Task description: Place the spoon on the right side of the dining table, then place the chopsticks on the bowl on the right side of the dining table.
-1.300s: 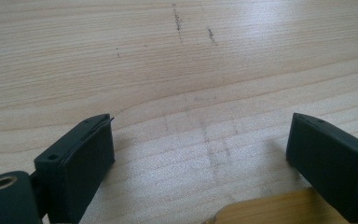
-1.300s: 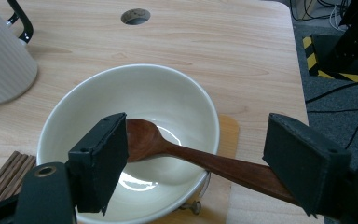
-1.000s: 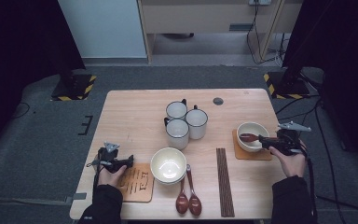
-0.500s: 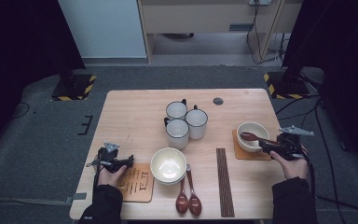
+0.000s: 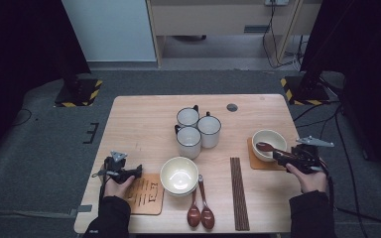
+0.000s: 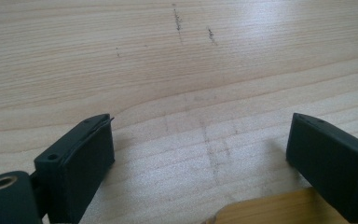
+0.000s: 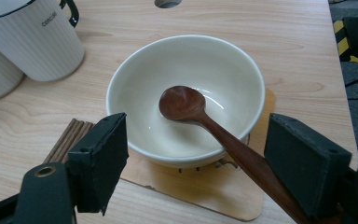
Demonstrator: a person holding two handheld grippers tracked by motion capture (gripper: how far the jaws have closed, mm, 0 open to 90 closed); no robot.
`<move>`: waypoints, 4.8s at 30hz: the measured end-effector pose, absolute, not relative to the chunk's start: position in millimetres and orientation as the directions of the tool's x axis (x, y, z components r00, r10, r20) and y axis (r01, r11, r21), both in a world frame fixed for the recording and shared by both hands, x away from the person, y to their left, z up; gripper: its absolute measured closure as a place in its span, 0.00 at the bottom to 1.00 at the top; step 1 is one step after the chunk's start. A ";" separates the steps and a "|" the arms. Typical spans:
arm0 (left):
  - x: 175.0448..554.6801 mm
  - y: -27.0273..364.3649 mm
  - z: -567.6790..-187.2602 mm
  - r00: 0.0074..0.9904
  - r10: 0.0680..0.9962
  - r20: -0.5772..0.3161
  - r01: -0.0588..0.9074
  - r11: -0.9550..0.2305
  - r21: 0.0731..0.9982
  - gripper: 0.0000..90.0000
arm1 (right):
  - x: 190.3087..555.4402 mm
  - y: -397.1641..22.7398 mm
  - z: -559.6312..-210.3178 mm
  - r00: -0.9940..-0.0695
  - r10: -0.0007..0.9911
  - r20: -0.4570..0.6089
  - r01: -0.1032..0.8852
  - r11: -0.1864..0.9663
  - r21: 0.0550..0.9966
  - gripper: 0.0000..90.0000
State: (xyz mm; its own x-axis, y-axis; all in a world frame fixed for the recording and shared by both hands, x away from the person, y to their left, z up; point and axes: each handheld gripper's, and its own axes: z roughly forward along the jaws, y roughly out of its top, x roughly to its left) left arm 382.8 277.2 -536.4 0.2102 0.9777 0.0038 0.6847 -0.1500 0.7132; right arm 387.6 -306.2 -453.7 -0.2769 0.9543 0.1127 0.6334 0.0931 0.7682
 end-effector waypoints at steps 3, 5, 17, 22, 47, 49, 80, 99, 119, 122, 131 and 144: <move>382.8 277.2 -536.4 0.210 0.978 0.004 0.685 -0.150 0.713 0.07 | 386.4 -304.5 -453.5 -0.283 0.952 0.115 0.633 0.096 0.768 0.24; 382.8 277.2 -536.4 0.210 0.978 0.004 0.685 -0.150 0.713 0.07 | 385.0 -302.4 -453.1 -0.287 0.950 0.120 0.636 0.095 0.766 0.24; 382.8 277.2 -536.4 0.210 0.978 0.004 0.685 -0.150 0.713 0.07 | 382.1 -308.9 -446.9 -0.280 0.951 0.131 0.621 0.075 0.780 0.24; 382.8 277.2 -536.4 0.210 0.978 0.004 0.685 -0.150 0.713 0.07 | 381.8 -314.4 -447.3 -0.257 0.960 0.107 0.618 0.079 0.782 0.24; 382.8 277.2 -536.4 0.210 0.978 0.004 0.685 -0.150 0.713 0.07 | 370.2 -302.1 -452.5 -0.304 0.946 0.109 0.630 0.114 0.768 0.24; 382.8 277.2 -536.4 0.210 0.978 0.004 0.685 -0.150 0.713 0.07 | 368.3 -300.1 -452.9 -0.309 0.944 0.115 0.628 0.112 0.770 0.24; 382.8 277.2 -536.4 0.210 0.978 0.004 0.685 -0.150 0.713 0.07 | 350.8 -266.6 -453.2 -0.381 0.913 0.150 0.623 0.133 0.770 0.23; 382.9 277.6 -536.4 0.210 0.978 0.001 0.685 -0.148 0.714 0.07 | 342.1 -249.4 -436.4 -0.412 0.902 0.127 0.545 0.132 0.828 0.29; 383.1 279.2 -536.2 0.217 0.976 -0.009 0.683 -0.145 0.716 0.07 | 338.1 -221.6 -451.3 -0.473 0.874 0.113 0.553 0.194 0.810 0.30; 383.2 280.6 -535.9 0.222 0.975 -0.011 0.682 -0.148 0.716 0.08 | 337.2 -217.7 -453.8 -0.476 0.873 0.109 0.554 0.201 0.808 0.31; 383.7 278.8 -536.3 0.233 0.973 0.002 0.681 -0.165 0.714 0.08 | 334.5 -212.5 -460.2 -0.482 0.872 0.083 0.546 0.224 0.808 0.36; 384.5 279.9 -536.4 0.228 0.974 0.002 0.684 -0.162 0.711 0.07 | 323.5 -208.5 -478.3 -0.494 0.868 0.057 0.571 0.275 0.773 0.43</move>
